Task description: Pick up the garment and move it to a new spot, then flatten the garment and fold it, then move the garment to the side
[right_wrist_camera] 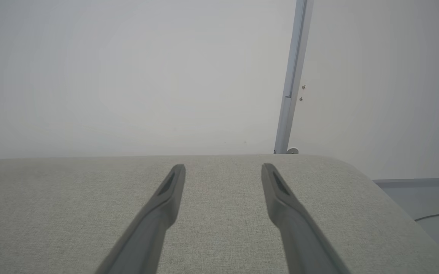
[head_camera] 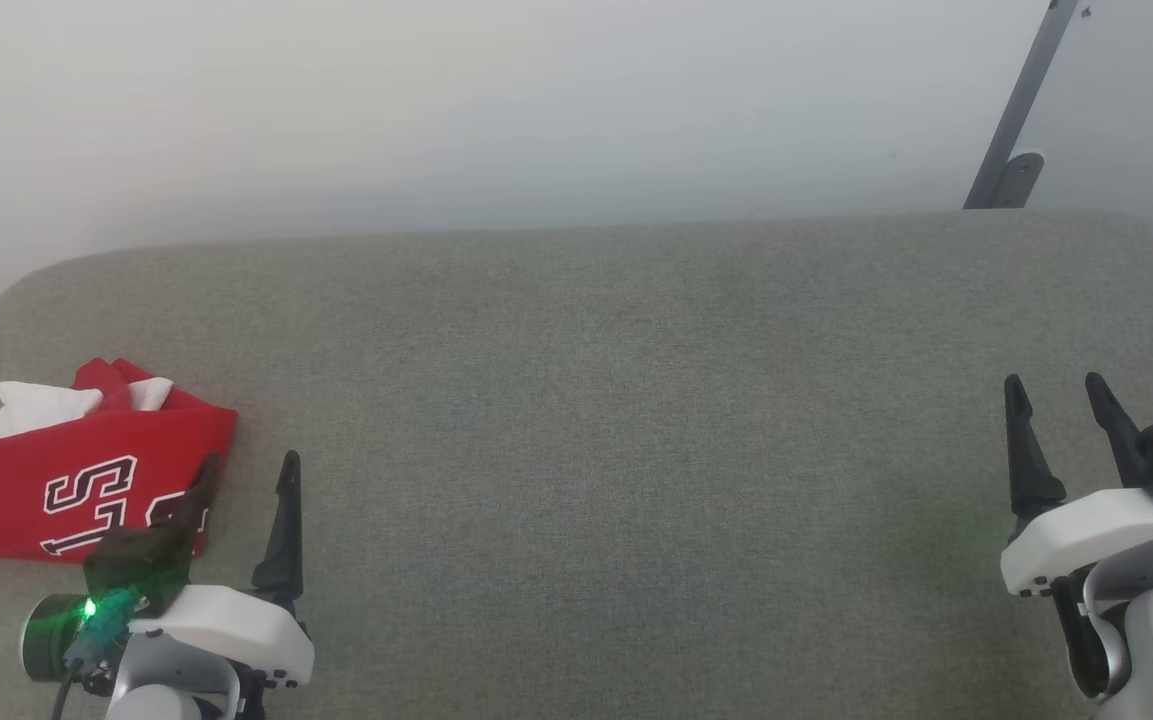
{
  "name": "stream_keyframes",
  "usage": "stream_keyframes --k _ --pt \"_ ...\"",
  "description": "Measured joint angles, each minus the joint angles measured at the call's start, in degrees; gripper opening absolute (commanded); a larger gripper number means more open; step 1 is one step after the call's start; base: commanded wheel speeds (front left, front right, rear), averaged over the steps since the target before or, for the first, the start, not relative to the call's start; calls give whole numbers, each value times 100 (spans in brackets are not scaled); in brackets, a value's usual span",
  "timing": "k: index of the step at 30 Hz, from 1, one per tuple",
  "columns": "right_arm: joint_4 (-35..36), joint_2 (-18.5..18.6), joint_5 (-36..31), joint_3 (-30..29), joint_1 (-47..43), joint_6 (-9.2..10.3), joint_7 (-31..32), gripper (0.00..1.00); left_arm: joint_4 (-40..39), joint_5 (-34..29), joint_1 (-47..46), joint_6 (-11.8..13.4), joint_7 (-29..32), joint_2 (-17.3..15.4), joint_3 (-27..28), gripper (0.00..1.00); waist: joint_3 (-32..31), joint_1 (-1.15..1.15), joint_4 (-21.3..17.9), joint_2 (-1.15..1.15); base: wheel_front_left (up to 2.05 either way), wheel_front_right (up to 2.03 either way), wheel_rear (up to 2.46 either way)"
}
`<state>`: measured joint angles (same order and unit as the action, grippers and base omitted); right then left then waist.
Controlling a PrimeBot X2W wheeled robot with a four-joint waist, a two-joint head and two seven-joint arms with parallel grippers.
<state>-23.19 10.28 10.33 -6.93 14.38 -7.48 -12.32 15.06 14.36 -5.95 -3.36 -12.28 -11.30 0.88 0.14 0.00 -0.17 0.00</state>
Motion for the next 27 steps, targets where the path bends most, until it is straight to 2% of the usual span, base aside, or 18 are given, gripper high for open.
stream_keyframes --k 13,27 --pt "-18 1 -398 -92 28 0 -137 100 74 -508 -21 -121 -152 30 77 100 2 0 -18 0 0 0 0" --pt "-122 22 -401 10 38 0 -264 100 257 -577 -117 -347 -272 187 316 100 -24 0 34 0 0 0 0"
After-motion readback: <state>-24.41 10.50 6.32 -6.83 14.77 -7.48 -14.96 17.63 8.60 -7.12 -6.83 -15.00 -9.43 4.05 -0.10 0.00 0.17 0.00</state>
